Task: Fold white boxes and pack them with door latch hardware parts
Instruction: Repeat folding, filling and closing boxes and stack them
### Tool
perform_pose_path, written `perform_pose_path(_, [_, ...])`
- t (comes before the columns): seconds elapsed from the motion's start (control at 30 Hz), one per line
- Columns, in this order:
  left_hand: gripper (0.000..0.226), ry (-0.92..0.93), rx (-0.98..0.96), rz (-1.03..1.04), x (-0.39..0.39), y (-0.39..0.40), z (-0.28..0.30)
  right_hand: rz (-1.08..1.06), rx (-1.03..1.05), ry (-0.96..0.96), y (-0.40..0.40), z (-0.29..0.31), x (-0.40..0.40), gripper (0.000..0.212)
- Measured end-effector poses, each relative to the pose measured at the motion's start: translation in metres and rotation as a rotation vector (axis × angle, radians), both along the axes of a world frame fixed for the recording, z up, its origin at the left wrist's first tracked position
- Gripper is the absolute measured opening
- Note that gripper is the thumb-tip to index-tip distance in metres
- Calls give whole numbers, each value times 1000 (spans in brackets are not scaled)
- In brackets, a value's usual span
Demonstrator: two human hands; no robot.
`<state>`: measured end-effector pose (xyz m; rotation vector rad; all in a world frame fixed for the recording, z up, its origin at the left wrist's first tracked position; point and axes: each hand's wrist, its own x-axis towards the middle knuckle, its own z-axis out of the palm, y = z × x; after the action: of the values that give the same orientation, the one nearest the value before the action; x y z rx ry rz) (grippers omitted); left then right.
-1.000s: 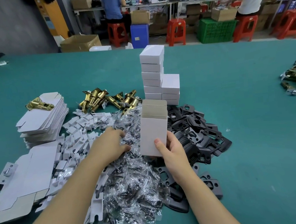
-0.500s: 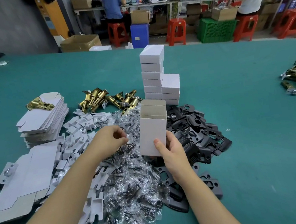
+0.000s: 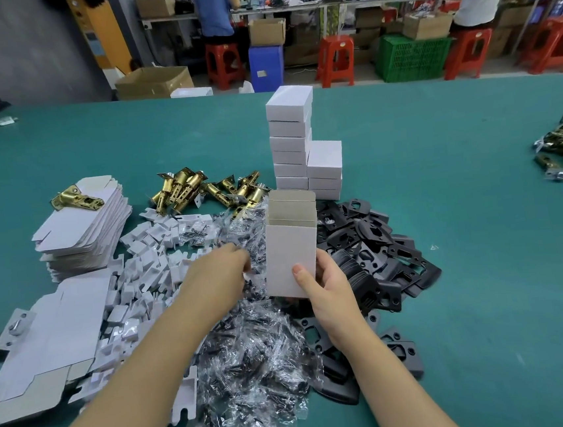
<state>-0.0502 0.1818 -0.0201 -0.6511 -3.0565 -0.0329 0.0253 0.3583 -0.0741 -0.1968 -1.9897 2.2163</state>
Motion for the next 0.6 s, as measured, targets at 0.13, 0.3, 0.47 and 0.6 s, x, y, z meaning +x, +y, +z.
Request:
perform_pose_path(0.13, [28, 10, -116, -108, 7, 1, -12, 3, 7, 7, 0, -1, 0, 25])
perform_pose_path(0.3, [33, -188, -35, -152, 13, -8, -8, 7, 6, 19, 0, -1, -1, 25])
perform_pose_path(0.47, [37, -267, -61, -145, 8, -12, -1, 17, -16, 18, 0, -2, -1, 30])
perform_pose_path(0.6, [25, -261, 37, -122, 5, -9, 5, 16, -11, 13, 0, -1, -1, 29])
